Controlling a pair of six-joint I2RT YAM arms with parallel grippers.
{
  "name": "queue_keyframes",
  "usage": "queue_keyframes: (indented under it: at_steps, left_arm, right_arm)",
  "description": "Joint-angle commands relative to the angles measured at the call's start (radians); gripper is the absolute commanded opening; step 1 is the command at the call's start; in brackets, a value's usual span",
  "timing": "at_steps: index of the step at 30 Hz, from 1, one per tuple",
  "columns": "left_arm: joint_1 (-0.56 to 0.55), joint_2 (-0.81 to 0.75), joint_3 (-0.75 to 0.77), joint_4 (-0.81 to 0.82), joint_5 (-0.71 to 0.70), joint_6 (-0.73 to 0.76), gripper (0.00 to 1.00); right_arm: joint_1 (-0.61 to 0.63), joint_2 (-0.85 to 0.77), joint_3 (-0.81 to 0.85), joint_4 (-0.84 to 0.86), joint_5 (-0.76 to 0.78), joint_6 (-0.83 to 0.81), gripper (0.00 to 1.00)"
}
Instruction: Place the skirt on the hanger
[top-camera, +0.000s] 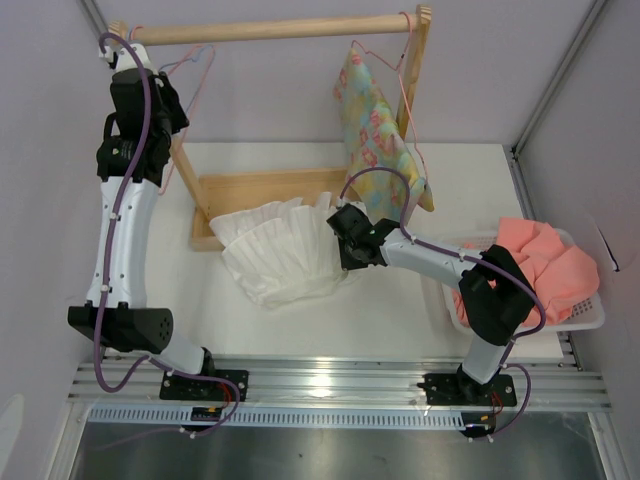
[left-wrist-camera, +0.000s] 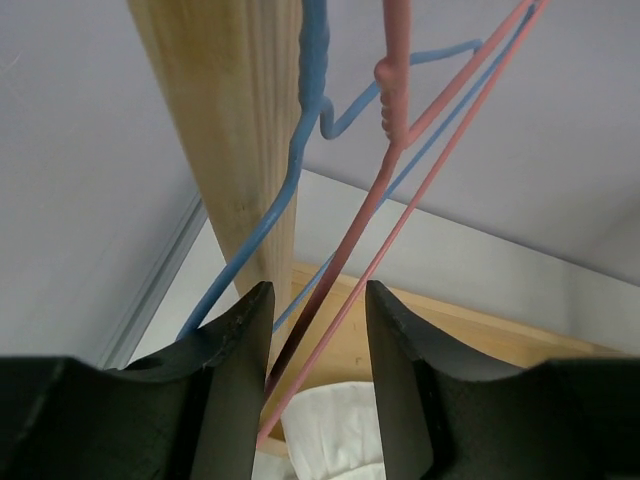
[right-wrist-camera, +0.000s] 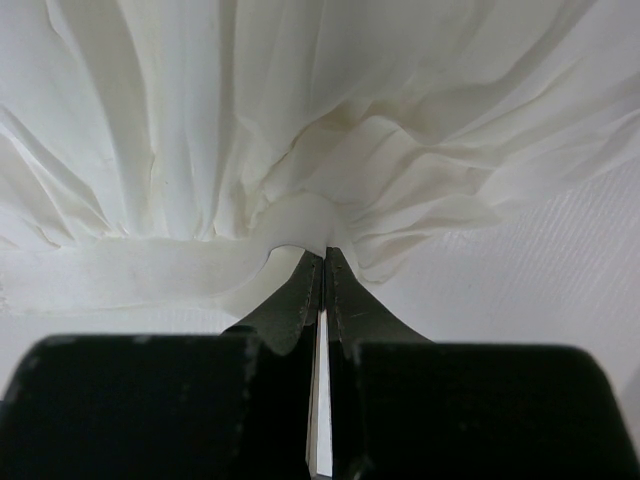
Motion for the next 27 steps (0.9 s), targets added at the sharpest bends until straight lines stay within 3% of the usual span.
queue_keyframes:
  at_steps: [1, 4, 5, 7, 8, 9, 14, 23, 27]
  left_arm:
    - [-0.004, -0.008, 0.004, 0.039, 0.014, 0.021, 0.47]
    - [-0.004, -0.006, 0.013, 0.046, 0.017, 0.021, 0.41]
    - [-0.004, -0.005, 0.025, 0.050, 0.019, 0.021, 0.30]
    - [-0.004, 0.010, 0.038, 0.050, 0.034, 0.026, 0.22]
    - [-0.004, 0.017, 0.053, 0.048, 0.042, 0.027, 0.05]
    - [-0.004, 0.023, 0.073, 0.050, 0.052, 0.029, 0.00]
    - [-0.020, 0.009, 0.078, 0.109, 0.221, 0.064, 0.00]
    - [-0.061, -0.071, -0.002, 0.234, 0.309, 0.130, 0.00]
    - [-0.064, -0.091, 0.001, 0.192, 0.328, 0.127, 0.00]
  right_arm:
    - [-0.002, -0.005, 0.036, 0.015, 0.000, -0.008, 0.00]
    - [-0.004, -0.003, 0.036, 0.013, 0.000, -0.008, 0.00]
    - [-0.004, -0.002, 0.036, 0.013, 0.000, -0.011, 0.00]
    - [-0.004, 0.000, 0.035, 0.012, -0.001, -0.013, 0.00]
    - [-0.004, 0.000, 0.033, 0.012, 0.000, -0.013, 0.00]
    - [-0.004, 0.000, 0.031, 0.010, 0.000, -0.014, 0.00]
    - [-0.007, -0.005, 0.031, 0.006, 0.005, -0.018, 0.00]
    - [-0.013, -0.012, 0.035, -0.002, 0.005, -0.027, 0.00]
    - [-0.018, -0.015, 0.033, 0.001, 0.002, -0.027, 0.00]
